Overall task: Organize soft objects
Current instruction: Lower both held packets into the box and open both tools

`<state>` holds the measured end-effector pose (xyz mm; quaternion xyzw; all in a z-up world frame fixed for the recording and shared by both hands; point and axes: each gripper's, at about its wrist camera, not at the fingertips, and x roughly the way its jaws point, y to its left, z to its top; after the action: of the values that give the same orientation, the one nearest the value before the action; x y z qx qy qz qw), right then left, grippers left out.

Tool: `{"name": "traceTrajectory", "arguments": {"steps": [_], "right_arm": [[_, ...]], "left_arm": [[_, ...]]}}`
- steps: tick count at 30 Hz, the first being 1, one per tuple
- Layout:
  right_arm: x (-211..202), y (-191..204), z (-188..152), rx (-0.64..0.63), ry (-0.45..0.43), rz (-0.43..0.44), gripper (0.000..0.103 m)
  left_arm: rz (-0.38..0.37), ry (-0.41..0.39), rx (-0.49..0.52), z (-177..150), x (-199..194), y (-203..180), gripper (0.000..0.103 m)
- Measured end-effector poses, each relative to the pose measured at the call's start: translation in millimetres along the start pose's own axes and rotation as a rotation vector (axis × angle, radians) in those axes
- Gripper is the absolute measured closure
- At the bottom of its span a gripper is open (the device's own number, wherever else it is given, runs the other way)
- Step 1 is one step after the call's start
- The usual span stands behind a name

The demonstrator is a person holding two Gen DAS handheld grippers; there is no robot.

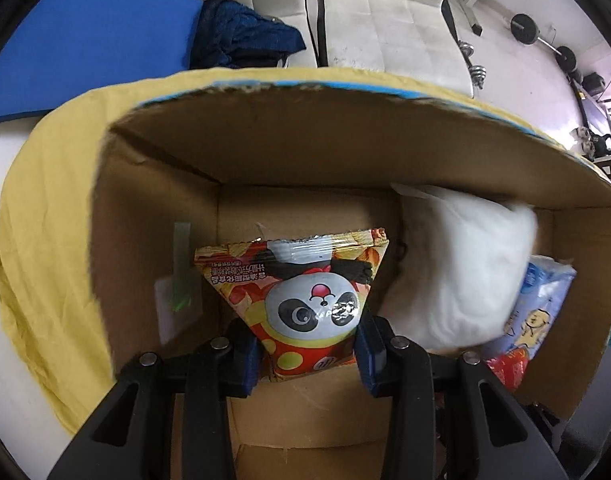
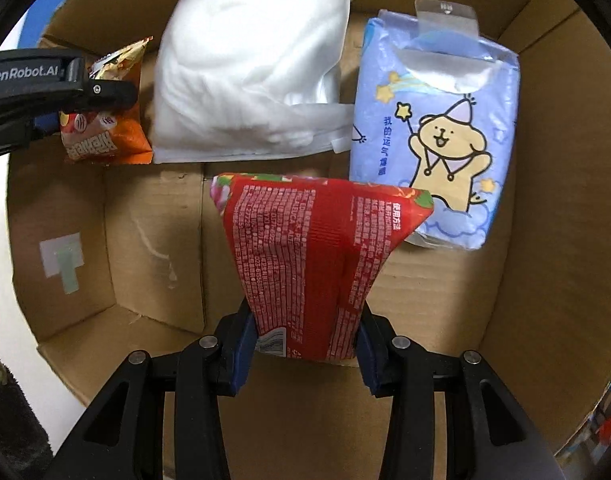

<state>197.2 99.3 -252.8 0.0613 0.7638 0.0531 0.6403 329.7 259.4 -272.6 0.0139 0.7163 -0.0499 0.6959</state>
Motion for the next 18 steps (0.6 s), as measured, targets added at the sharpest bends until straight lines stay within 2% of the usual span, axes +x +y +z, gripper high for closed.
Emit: {"name": "traceTrajectory", "arguments": {"steps": [8, 16, 18], "right_arm": [[6, 7, 6, 0.007, -0.004, -0.016, 0.055], [-3, 10, -4, 0.005, -0.008, -0.013, 0.052], [-9, 11, -6, 0.004, -0.016, -0.011, 0.047]], "left_arm": [[-0.031, 0.031, -0.001, 1, 3, 4, 0.064], [-0.054, 0.022, -0.01, -1, -22, 4, 0.061], [-0.056, 0.012, -0.009, -2, -29, 3, 0.06]]}}
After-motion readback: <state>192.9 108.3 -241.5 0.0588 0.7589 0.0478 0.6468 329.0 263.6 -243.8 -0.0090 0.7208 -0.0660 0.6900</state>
